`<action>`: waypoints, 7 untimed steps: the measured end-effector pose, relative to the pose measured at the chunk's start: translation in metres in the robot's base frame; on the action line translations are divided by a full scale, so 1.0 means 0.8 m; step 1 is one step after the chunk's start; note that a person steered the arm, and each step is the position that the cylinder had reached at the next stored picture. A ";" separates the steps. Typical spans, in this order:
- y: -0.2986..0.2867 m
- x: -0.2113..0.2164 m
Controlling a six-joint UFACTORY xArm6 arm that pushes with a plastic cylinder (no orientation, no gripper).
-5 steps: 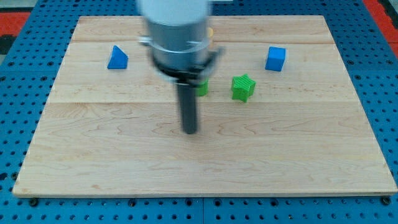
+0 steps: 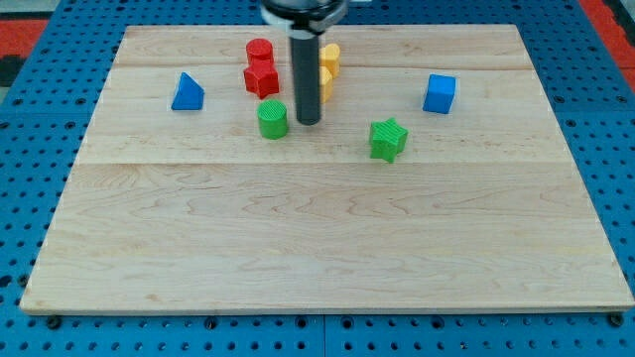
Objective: Move the blue triangle and green circle in a horizontal line
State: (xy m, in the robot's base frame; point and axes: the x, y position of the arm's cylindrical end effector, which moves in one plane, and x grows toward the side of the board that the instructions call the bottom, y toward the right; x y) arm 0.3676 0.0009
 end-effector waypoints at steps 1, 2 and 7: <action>-0.021 -0.020; 0.056 0.024; -0.280 -0.030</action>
State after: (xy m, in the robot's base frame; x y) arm 0.3438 -0.2232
